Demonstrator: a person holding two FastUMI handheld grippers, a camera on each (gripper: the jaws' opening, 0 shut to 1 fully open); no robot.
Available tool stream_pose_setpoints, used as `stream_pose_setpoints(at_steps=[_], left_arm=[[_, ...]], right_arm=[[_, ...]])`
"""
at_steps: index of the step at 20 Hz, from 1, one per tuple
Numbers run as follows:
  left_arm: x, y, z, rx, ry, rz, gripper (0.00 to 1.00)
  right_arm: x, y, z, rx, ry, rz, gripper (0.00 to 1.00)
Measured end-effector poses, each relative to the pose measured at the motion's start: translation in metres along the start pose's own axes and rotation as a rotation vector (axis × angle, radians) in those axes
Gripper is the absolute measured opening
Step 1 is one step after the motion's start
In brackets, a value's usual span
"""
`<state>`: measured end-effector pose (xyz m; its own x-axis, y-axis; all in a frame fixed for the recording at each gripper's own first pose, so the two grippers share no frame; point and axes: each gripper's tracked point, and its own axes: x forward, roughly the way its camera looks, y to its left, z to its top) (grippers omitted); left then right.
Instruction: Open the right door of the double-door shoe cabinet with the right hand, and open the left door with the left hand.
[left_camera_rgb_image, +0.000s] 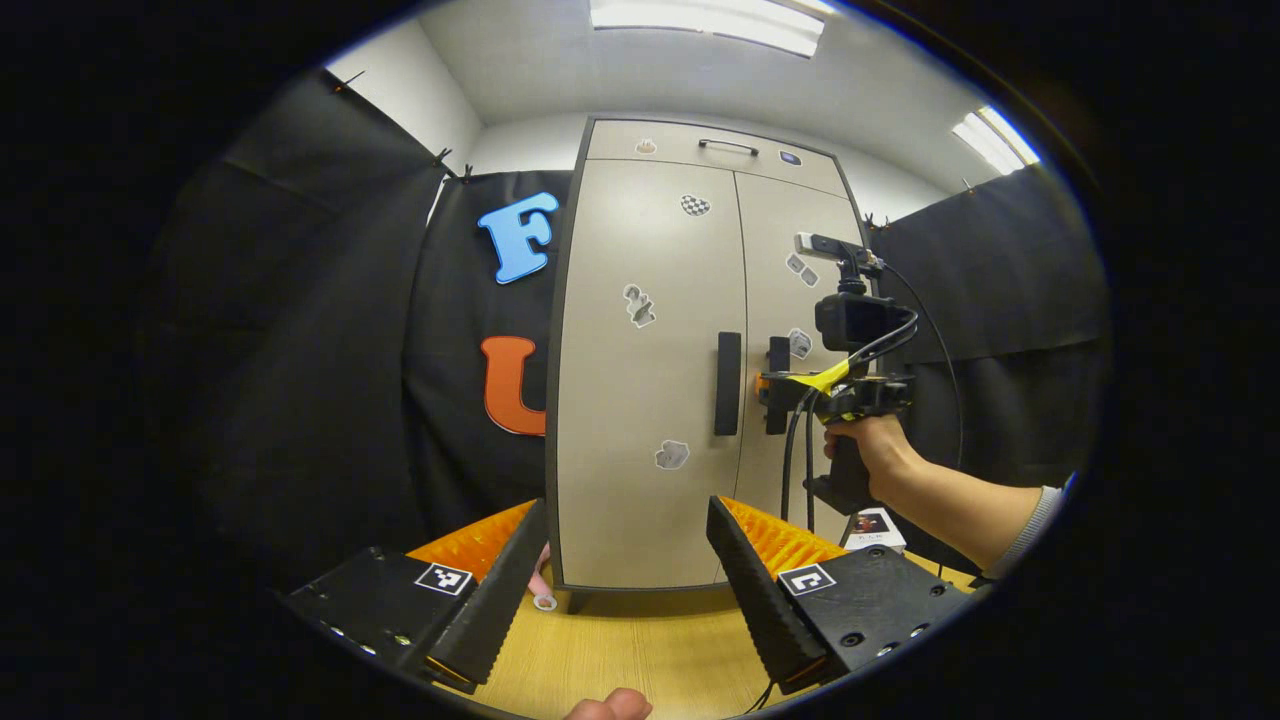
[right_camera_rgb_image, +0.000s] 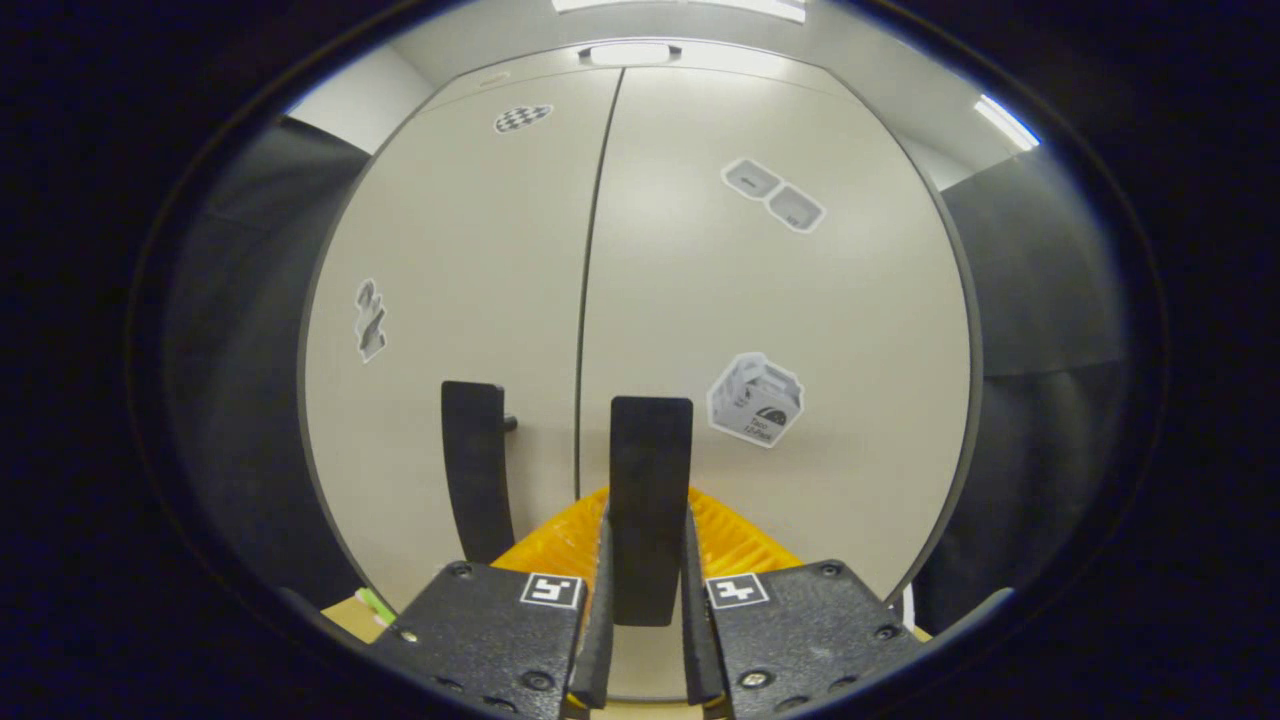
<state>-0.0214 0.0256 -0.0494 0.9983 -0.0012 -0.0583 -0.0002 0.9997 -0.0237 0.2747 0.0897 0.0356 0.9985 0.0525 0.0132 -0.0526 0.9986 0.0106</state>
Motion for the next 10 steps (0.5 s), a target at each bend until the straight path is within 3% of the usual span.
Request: stream_pose_setpoints(at_steps=[1,3,10], left_arm=[[0.001,0.001,-0.001,-0.003,0.003,-0.001,0.95],[0.002,0.003,-0.003,-0.005,0.001,-0.001,0.95],[0.000,0.001,-0.002,0.005,-0.001,0.019,0.95]], right_arm=[[-0.001,0.001,0.000,0.026,-0.001,0.008,0.25],[-0.001,-0.001,0.000,0.017,0.011,0.008,0.22],[-0.025,-0.003,0.000,0.021,0.030,0.051,0.24]])
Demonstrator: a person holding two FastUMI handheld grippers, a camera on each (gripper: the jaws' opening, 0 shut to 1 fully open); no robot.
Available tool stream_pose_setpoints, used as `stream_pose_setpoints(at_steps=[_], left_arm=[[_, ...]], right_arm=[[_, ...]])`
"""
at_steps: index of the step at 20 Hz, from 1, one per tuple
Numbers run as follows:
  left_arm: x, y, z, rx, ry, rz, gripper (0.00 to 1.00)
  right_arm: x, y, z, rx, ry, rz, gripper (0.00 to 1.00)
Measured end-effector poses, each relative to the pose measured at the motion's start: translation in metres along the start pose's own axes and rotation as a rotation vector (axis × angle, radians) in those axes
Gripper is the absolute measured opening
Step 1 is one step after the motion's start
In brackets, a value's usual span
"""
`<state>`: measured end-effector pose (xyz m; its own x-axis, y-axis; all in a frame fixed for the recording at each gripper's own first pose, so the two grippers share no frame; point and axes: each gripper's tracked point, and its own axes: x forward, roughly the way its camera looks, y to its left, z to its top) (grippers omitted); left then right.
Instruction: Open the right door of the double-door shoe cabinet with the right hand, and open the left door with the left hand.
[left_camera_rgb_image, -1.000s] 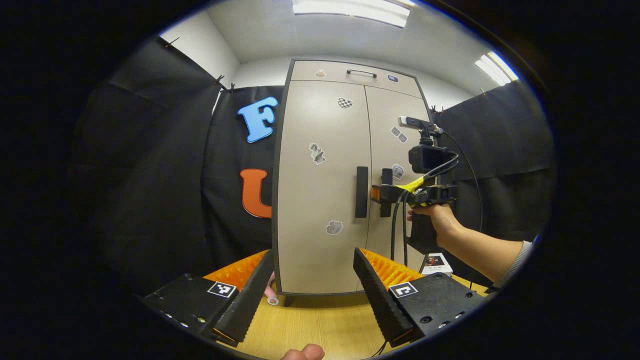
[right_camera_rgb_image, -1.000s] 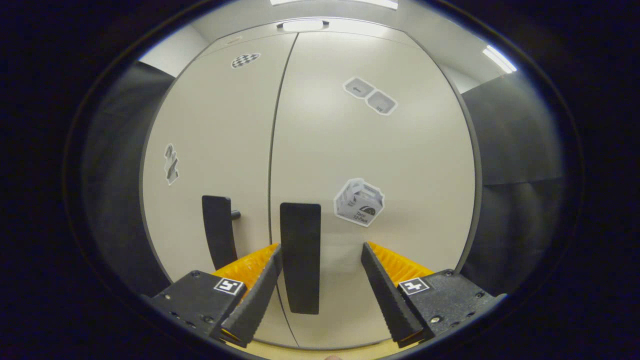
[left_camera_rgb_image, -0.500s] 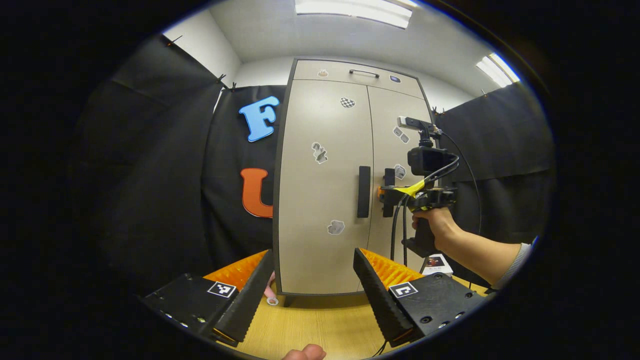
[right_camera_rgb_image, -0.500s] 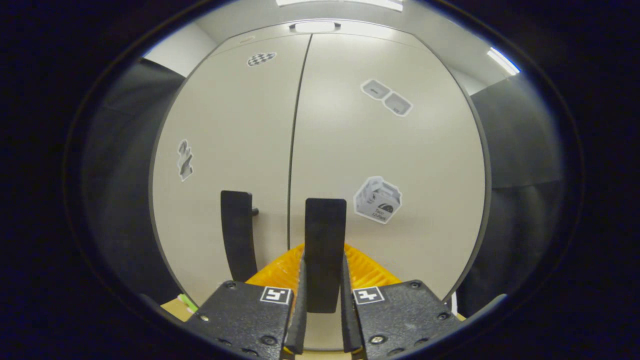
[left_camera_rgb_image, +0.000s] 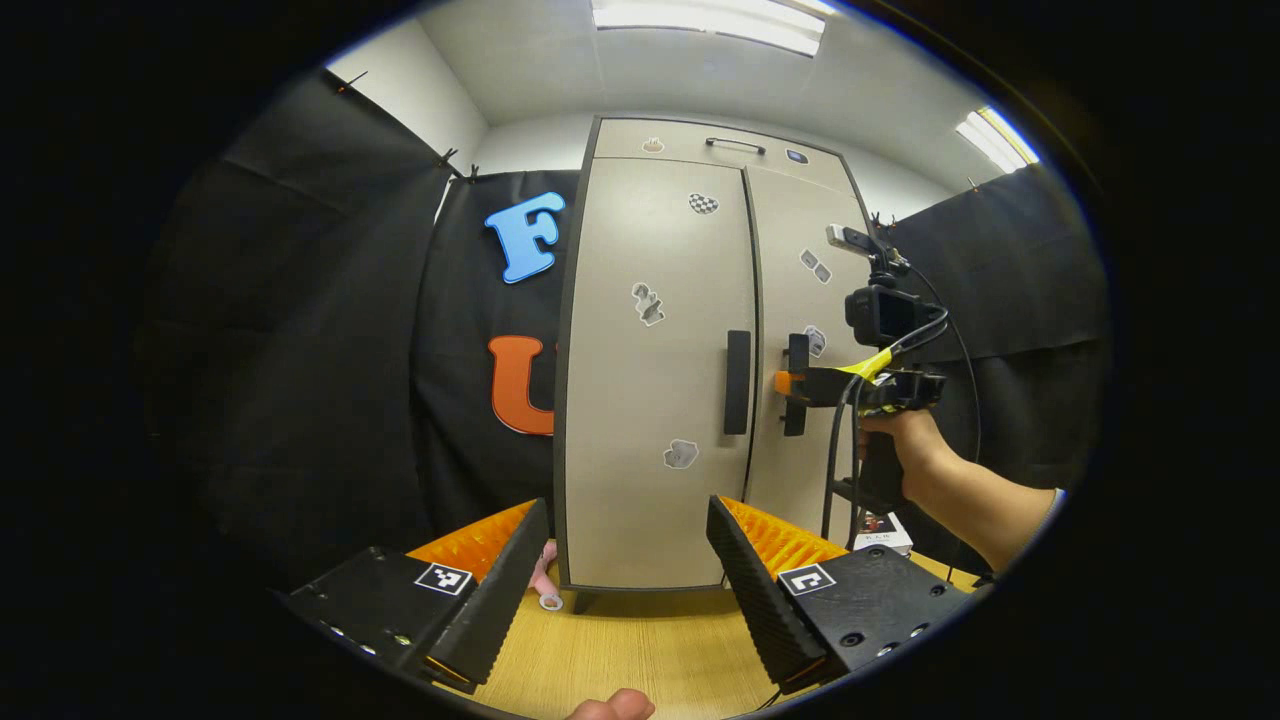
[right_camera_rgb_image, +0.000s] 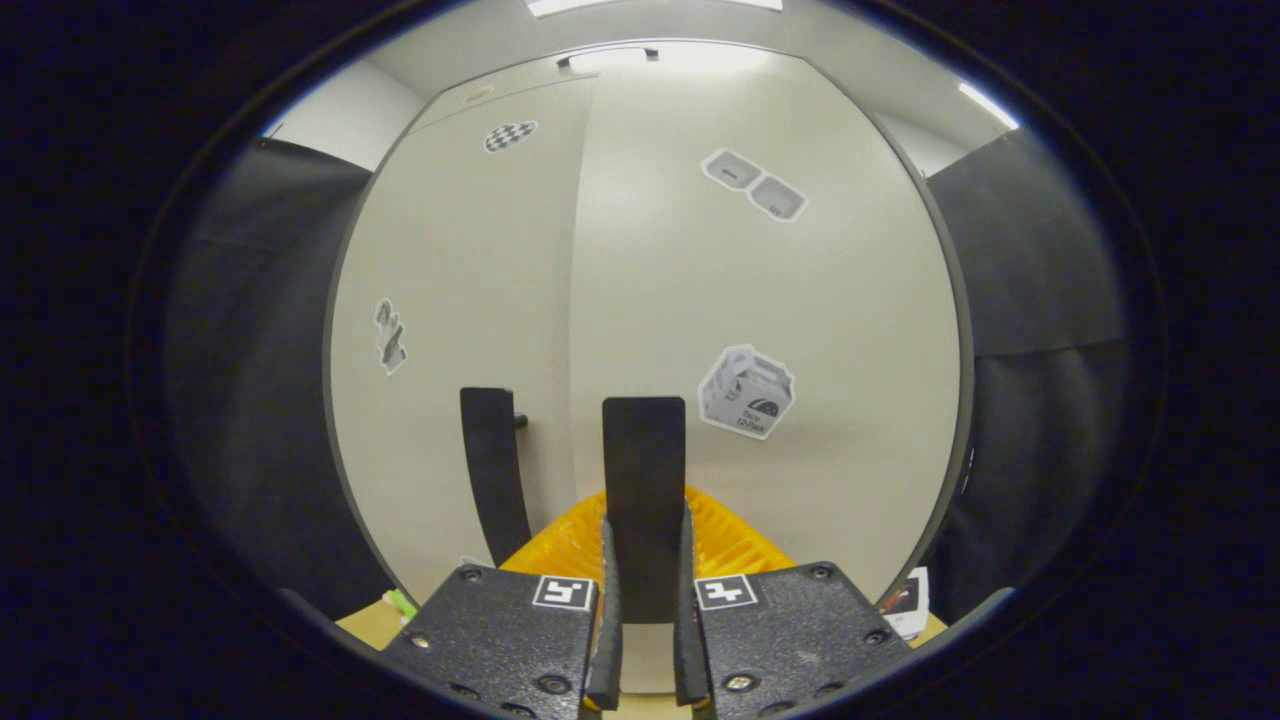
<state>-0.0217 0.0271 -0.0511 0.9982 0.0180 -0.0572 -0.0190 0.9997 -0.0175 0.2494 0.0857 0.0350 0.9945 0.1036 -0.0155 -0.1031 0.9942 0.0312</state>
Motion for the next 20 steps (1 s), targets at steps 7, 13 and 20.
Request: stream_pose_setpoints(at_steps=[7,13,20], left_arm=[[-0.007,-0.013,0.004,0.023,-0.010,-0.005,0.95],[-0.010,-0.026,0.005,0.035,-0.010,-0.012,0.95],[-0.007,-0.050,-0.002,0.052,-0.001,-0.044,0.95]], right_arm=[[-0.047,-0.013,-0.004,-0.003,-0.010,0.038,0.22],[-0.087,-0.031,-0.004,0.016,-0.008,0.073,0.19],[-0.129,-0.063,-0.007,0.017,0.010,0.096,0.20]])
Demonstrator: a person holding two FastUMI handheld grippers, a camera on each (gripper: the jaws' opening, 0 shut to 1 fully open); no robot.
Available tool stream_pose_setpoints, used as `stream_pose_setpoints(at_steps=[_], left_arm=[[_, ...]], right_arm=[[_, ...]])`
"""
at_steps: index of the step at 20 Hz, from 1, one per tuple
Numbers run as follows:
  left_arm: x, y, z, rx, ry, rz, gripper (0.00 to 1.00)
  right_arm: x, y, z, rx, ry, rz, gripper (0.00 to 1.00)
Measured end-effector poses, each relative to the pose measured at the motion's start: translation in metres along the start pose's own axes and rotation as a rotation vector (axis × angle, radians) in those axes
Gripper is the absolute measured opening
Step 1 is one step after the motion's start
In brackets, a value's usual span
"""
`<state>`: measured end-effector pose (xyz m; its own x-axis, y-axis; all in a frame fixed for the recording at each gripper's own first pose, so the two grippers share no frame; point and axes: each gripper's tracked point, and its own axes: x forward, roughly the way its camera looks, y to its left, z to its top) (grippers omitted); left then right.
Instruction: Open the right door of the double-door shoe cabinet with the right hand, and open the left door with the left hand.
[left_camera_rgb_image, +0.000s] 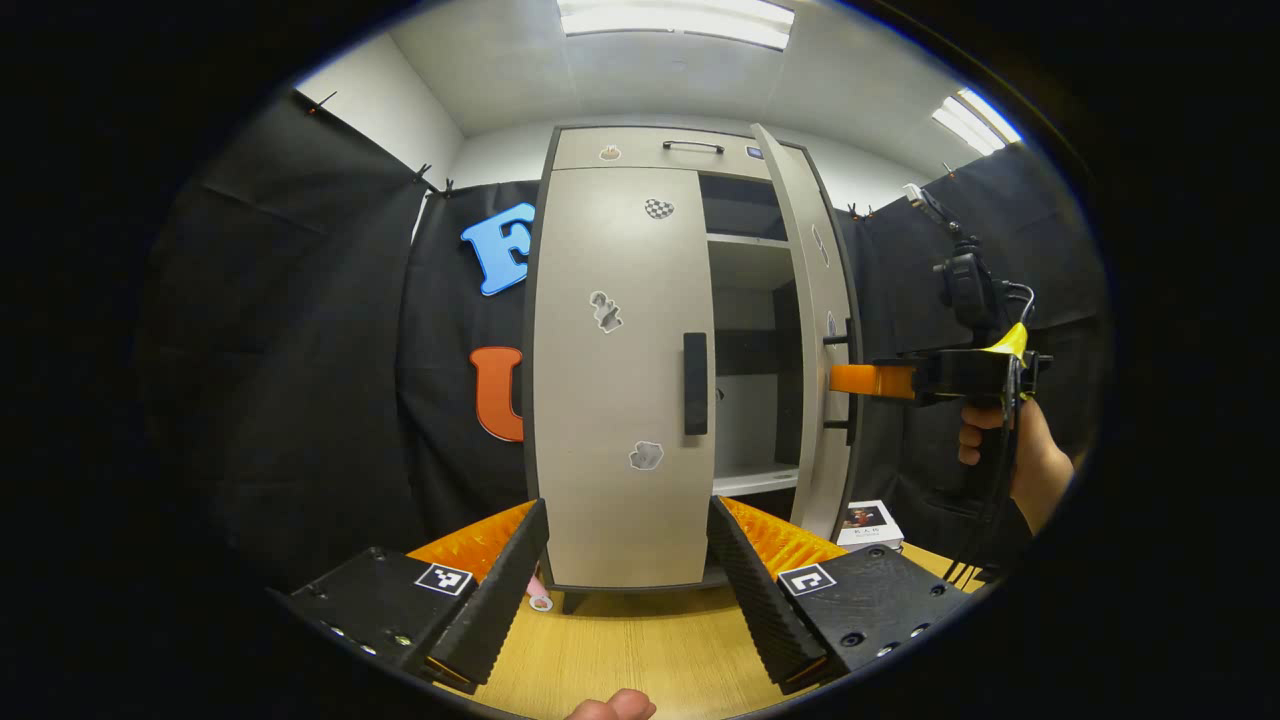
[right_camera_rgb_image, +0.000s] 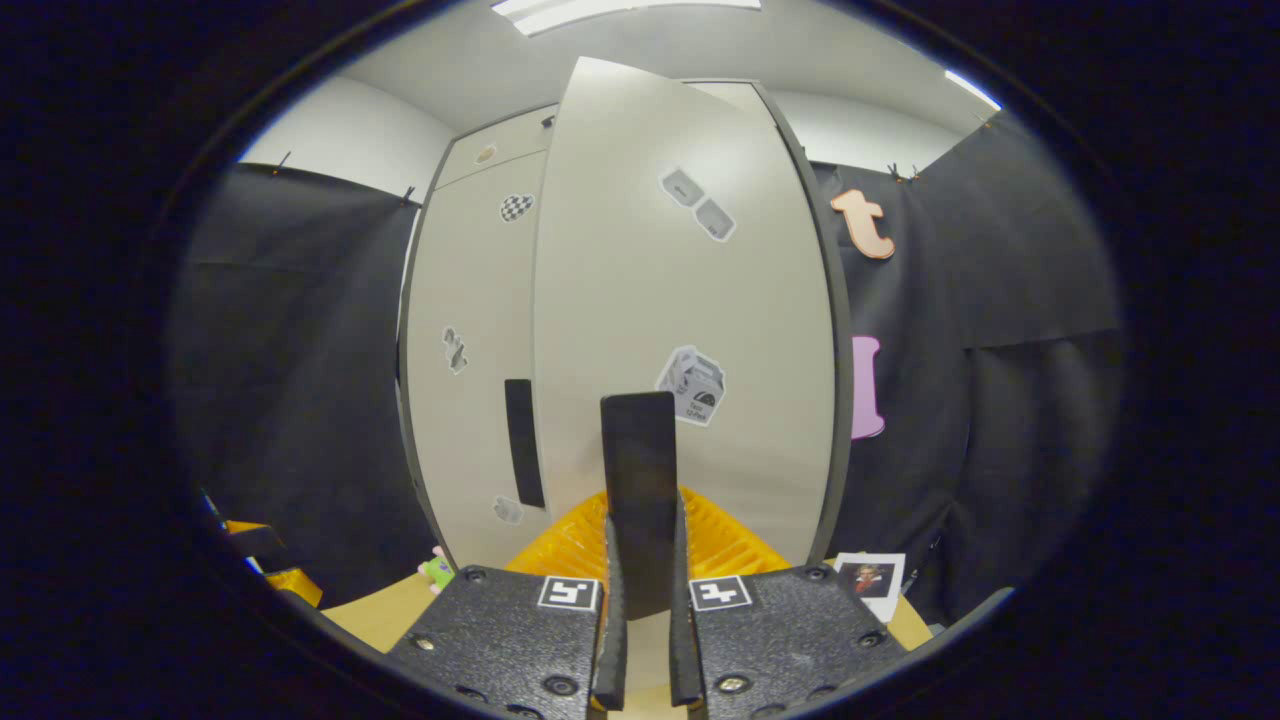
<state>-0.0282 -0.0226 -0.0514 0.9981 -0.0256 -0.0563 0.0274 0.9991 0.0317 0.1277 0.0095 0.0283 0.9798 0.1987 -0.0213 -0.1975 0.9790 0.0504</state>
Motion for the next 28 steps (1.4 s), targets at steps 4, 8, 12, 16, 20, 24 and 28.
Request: stream_pose_setpoints(at_steps=[4,8,12,16,20,24,28], left_arm=[[0.001,-0.019,-0.004,0.006,0.009,-0.032,0.95],[0.003,-0.032,0.001,-0.009,-0.014,-0.052,0.95],[0.003,-0.044,0.006,-0.013,-0.040,-0.070,0.95],[0.005,-0.057,0.009,-0.018,-0.053,-0.094,0.95],[0.002,-0.067,0.011,-0.017,-0.070,-0.112,0.95],[0.002,-0.068,0.012,-0.023,-0.086,-0.117,0.95],[0.000,-0.063,0.009,-0.029,-0.082,-0.101,0.95]], right_arm=[[-0.022,-0.022,-0.001,-0.009,0.004,-0.007,0.20],[-0.044,-0.049,0.002,-0.021,-0.003,-0.048,0.19],[-0.063,-0.083,0.002,-0.045,-0.010,-0.124,0.19],[-0.073,-0.118,0.003,-0.059,-0.021,-0.201,0.10],[-0.078,-0.157,0.004,-0.035,-0.043,-0.287,0.04],[-0.077,-0.162,0.003,-0.033,-0.052,-0.251,0.04],[-0.090,-0.157,0.004,-0.054,-0.061,-0.267,0.04]])
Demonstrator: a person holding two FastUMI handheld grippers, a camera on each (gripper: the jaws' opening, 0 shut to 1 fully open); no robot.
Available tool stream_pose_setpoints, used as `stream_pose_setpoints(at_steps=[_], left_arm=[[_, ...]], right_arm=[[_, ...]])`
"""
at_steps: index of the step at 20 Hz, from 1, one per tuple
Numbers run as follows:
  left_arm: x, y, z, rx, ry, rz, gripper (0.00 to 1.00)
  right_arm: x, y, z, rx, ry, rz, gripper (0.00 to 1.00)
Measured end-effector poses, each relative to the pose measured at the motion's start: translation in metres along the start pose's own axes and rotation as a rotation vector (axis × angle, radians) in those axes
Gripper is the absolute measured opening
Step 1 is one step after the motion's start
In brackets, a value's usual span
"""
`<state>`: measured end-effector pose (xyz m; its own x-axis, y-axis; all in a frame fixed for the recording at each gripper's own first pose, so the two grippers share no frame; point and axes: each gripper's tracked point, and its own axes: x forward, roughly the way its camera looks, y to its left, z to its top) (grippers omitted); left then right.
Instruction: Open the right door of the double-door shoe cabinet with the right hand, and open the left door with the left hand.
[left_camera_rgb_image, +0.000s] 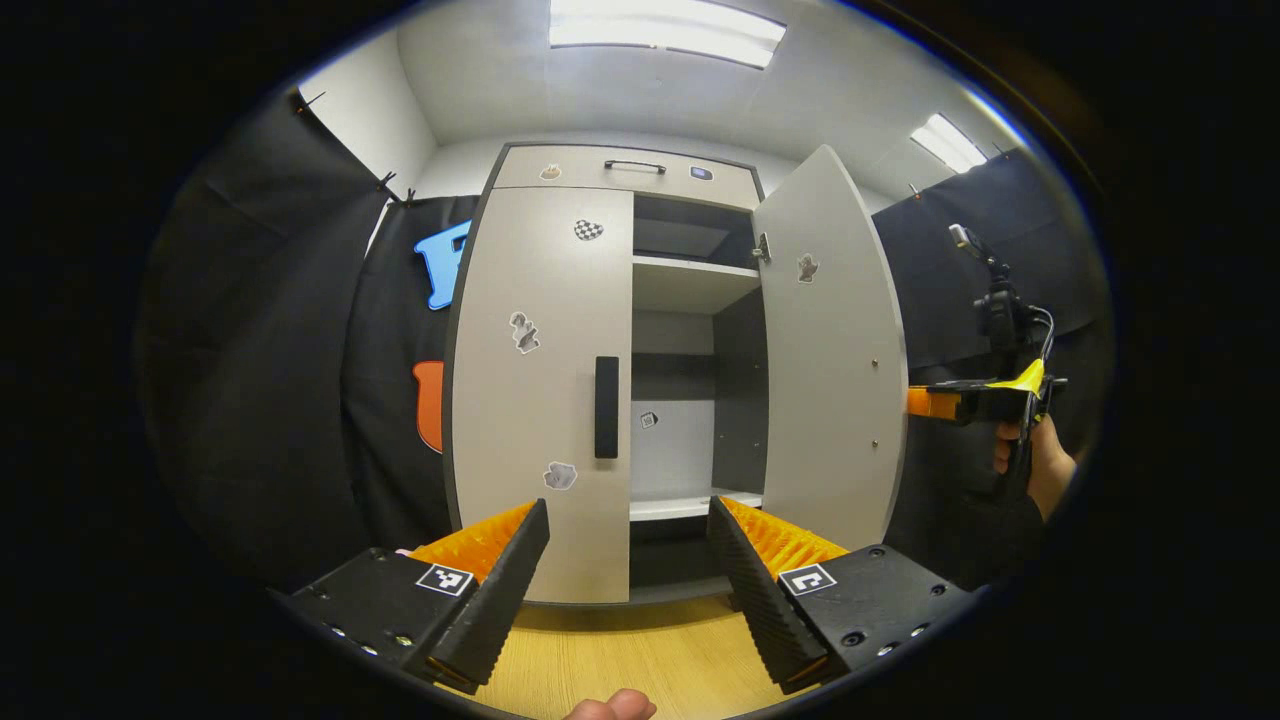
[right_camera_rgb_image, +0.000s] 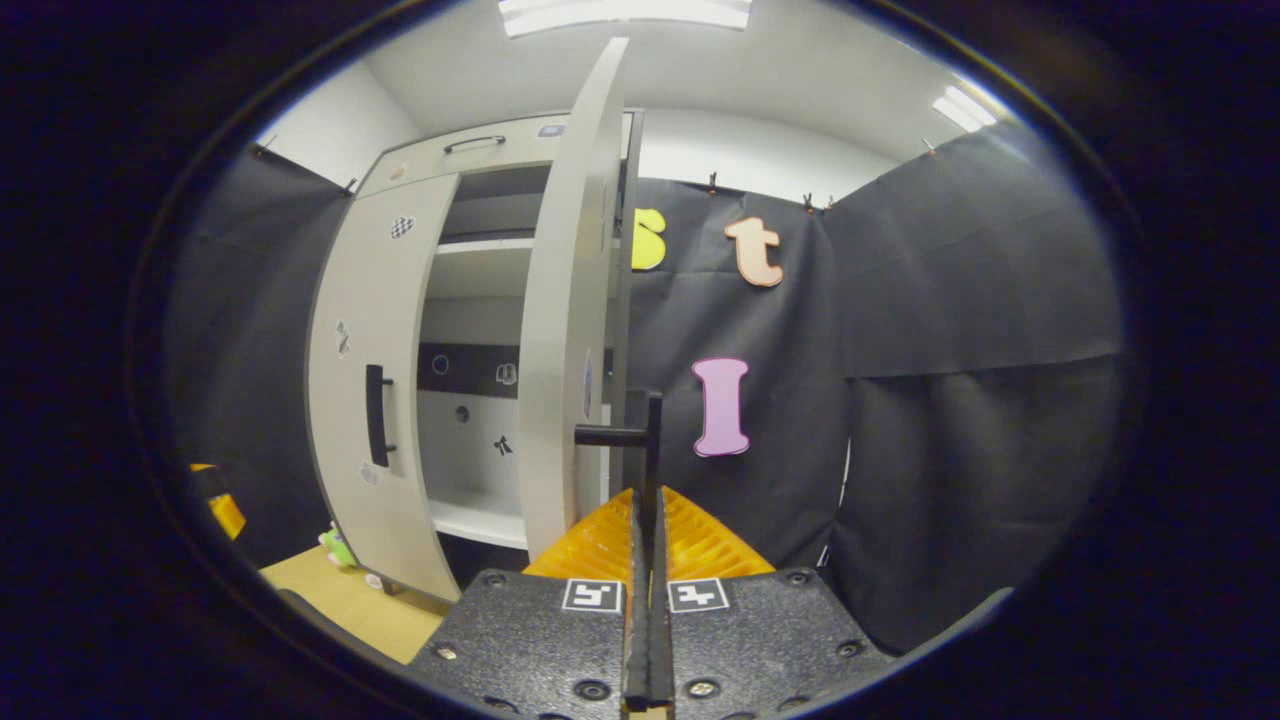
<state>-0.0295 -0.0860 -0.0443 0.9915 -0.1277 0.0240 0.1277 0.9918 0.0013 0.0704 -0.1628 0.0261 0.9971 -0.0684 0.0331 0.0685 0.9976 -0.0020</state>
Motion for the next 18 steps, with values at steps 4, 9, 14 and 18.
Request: stream_pose_setpoints(at_steps=[4,9,14,18], left_arm=[[-0.005,0.015,-0.008,0.008,0.014,0.046,0.95],[0.005,0.023,-0.014,0.001,0.044,0.066,0.95],[0.012,0.024,-0.008,0.007,0.033,0.067,0.95],[0.016,0.019,0.001,-0.012,0.013,0.043,0.95]], right_arm=[[-0.064,0.016,0.019,-0.026,-0.162,0.011,0.04],[-0.100,0.082,-0.009,-0.045,-0.141,0.157,0.05],[-0.099,0.112,-0.042,-0.044,-0.055,0.203,0.64],[-0.093,0.121,-0.059,0.054,0.003,0.210,0.89]])
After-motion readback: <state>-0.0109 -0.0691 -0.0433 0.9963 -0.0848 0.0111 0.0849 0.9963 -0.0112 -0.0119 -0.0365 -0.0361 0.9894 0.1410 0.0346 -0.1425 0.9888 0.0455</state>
